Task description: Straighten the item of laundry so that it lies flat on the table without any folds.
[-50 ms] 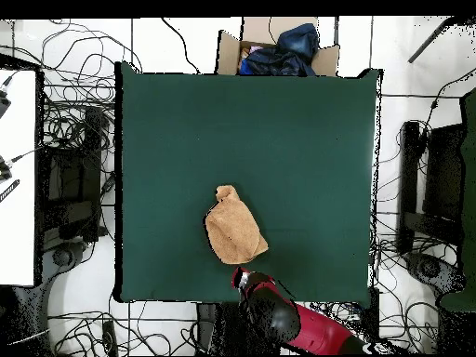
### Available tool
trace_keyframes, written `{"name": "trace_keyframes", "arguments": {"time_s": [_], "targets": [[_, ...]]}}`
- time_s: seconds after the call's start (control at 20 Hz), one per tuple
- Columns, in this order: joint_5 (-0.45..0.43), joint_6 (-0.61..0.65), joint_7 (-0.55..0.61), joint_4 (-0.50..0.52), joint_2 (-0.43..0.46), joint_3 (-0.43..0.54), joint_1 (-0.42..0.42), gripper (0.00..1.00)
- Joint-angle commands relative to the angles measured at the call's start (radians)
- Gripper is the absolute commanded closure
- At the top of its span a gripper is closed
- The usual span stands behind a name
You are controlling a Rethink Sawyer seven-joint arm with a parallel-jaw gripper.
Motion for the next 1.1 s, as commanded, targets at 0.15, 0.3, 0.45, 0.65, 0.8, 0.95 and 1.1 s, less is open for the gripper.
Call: {"name": "trace_keyframes", "arguments": {"time_s": [0.15, 0.3, 0.45, 0.65, 0.8, 0.95, 1.1], "targets": [[-0.041, 0.085, 0.085, -0.139, 0.097, 0.022, 0.022, 0.00], [-0.061, 0.087, 0.075, -0.160, 0.126, 0.023, 0.014, 0.00], [-0.084, 0.080, 0.073, -0.174, 0.130, 0.015, 0.013, 0.00], [-0.090, 0.075, 0.087, -0.171, 0.096, -0.007, 0.036, 0.00], [-0.087, 0.081, 0.090, -0.175, 0.069, -0.024, 0.059, 0.00], [-0.079, 0.076, 0.097, -0.167, 0.033, -0.048, 0.088, 0.00], [-0.069, 0.078, 0.107, -0.151, -0.007, -0.068, 0.111, 0.00]]}}
